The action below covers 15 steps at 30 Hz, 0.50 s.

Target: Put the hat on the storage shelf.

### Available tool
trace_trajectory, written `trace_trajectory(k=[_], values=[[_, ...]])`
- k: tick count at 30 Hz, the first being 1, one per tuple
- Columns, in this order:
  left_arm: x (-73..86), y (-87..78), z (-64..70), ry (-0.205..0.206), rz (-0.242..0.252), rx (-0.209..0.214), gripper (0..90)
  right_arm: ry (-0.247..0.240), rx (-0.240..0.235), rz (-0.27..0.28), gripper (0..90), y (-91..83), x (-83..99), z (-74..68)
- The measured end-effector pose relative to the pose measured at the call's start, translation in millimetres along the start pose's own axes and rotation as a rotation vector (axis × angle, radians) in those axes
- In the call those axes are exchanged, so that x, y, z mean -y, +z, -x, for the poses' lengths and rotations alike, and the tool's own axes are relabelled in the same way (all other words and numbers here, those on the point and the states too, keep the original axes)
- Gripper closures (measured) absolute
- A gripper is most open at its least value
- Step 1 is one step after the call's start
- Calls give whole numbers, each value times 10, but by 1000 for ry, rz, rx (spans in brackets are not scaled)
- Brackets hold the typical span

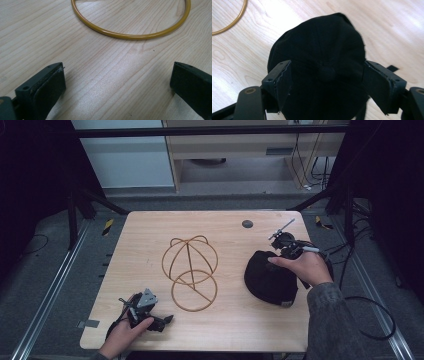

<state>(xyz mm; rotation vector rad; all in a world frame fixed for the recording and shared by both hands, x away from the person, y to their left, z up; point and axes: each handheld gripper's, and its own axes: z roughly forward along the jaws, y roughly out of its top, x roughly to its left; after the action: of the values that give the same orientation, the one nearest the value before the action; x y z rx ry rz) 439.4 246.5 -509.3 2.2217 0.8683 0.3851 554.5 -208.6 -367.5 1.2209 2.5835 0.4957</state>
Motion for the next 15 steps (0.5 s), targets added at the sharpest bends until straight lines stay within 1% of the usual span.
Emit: trace_trajectory(k=[5,8,10,11,13,15], values=[[1,-1,0,1,0,0,0,-6,-8,-32,291,113,7,6],[1,0,1,0,0,0,0,-20,1,-51,324,170,-1,-8],[1,0,1,0,0,0,0,-25,-1,-50,333,176,-3,-4],[1,-1,0,0,0,0,0,-32,-9,-48,403,185,-12,-7],[1,0,1,0,0,0,0,-31,-7,-46,478,186,-15,-9],[1,0,0,0,0,0,0,-35,-12,-54,518,200,-16,-4]])
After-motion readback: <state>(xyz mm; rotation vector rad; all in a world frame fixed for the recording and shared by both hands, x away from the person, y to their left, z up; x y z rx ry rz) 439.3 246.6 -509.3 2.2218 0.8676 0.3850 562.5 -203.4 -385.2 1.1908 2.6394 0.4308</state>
